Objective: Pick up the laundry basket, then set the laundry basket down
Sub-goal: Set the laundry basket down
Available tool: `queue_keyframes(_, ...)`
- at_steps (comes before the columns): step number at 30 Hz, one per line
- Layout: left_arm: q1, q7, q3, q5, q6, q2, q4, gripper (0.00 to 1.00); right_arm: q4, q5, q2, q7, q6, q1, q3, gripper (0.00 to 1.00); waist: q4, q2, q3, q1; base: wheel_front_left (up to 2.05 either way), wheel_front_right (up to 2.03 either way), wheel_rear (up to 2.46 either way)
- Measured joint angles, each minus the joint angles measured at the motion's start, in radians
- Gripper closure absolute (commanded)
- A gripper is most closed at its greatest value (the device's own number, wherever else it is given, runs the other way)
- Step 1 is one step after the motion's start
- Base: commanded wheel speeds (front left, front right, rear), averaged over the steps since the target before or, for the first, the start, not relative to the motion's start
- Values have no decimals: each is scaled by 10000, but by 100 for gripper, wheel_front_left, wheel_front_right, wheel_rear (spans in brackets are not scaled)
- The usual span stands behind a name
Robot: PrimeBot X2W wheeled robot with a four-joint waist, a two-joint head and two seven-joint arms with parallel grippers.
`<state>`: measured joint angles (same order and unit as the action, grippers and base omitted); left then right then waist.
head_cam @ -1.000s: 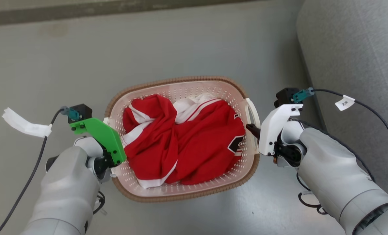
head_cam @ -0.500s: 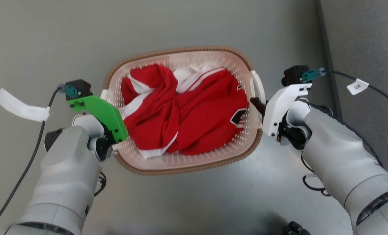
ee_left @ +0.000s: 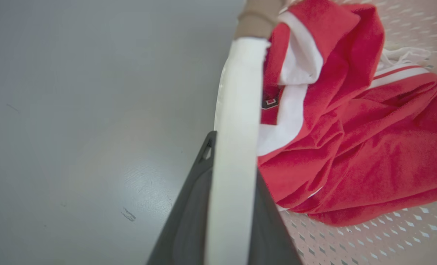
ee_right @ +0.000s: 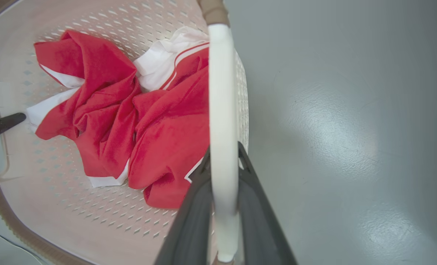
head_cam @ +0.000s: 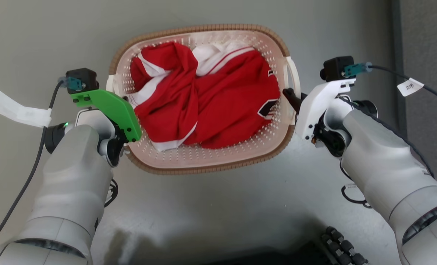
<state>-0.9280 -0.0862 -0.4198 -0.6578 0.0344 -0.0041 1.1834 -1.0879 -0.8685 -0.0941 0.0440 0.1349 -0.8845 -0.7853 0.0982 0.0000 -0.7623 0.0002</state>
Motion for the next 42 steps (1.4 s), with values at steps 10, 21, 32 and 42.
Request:
queue_keyframes(10,-159,593,6,17,-82,-10,94,100,-77,73,21,-288,0,-304,-107,100,-48,0,-797,0,0,0,0)
queue_keyframes(21,-162,1103,-4,25,-82,-58,309,100,-207,52,90,-485,2,-305,-242,100,-4,0,-938,-1,0,0,0)
queue_keyframes(32,-204,1235,31,-38,-67,140,414,0,-73,-42,-44,-711,-36,-304,-393,0,-26,0,-965,-1,0,0,0)
queue_keyframes(42,-222,1409,10,-107,134,209,587,0,-8,-176,-159,-922,-42,-273,-608,0,-90,0,-807,-1,0,0,0)
